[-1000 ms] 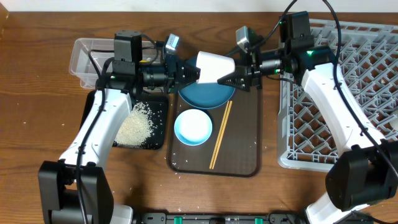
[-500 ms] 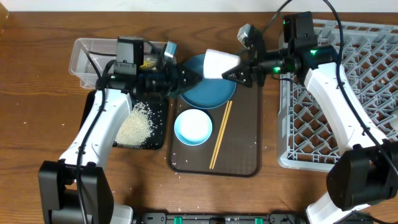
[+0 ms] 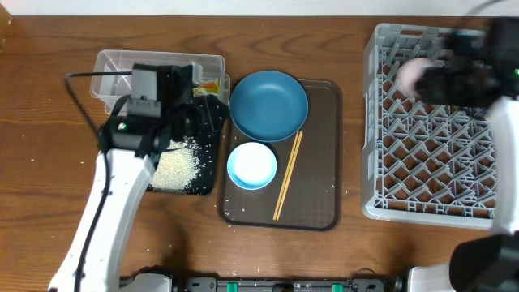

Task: Sort waste into correct bins and load items into the dishwasher rack
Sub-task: 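Place the pink cup upside down in the dish rack with the right gripper, then grasp the blue plate with the right gripper and lift it into the rack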

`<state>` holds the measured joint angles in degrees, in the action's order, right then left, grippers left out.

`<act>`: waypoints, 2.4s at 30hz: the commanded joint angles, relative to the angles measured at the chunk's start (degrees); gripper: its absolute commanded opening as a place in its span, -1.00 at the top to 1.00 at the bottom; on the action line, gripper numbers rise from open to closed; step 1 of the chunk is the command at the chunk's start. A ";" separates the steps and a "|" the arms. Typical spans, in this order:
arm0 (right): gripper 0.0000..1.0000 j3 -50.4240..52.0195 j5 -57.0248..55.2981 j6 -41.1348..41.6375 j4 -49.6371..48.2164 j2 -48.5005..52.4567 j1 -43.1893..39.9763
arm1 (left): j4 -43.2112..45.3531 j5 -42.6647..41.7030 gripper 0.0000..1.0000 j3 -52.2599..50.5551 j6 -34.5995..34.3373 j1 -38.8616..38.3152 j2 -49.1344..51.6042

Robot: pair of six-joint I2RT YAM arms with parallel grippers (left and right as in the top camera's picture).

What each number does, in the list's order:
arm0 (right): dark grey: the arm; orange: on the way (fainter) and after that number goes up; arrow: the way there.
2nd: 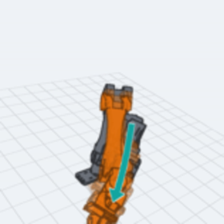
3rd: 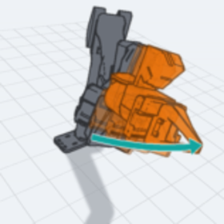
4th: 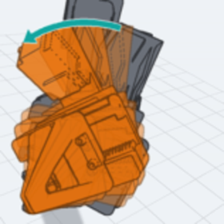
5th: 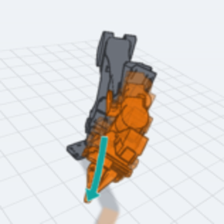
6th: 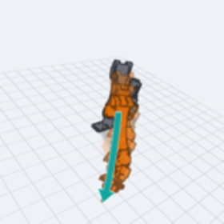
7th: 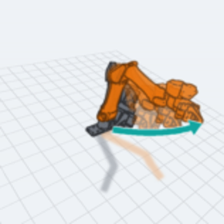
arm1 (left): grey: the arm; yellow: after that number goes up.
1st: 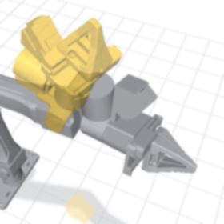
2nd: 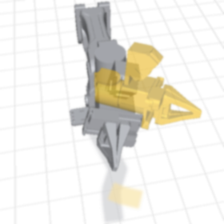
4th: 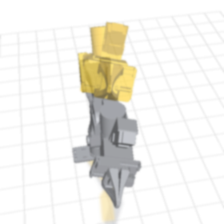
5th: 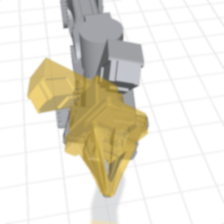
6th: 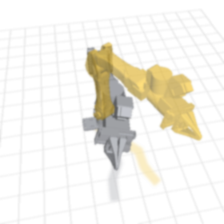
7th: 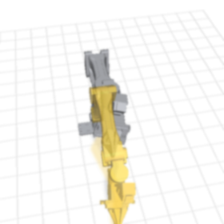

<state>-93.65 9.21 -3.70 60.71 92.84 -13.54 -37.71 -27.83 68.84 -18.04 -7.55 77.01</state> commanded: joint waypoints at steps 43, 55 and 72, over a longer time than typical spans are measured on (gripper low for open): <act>-0.99 0.44 -9.55 6.84 3.78 13.31 -18.64 | -2.16 5.22 0.14 0.35 1.73 0.24 -0.28; -0.99 -0.28 7.37 5.46 -0.09 11.72 -17.25 | -4.15 6.12 0.13 0.09 1.73 0.24 -0.28; -0.90 -0.33 8.59 4.90 -15.80 12.63 20.35 | -11.21 8.04 0.12 -0.15 1.73 0.24 -0.28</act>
<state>-93.60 19.70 0.84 45.52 102.78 3.05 -48.53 -20.58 68.82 -17.50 -7.55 76.44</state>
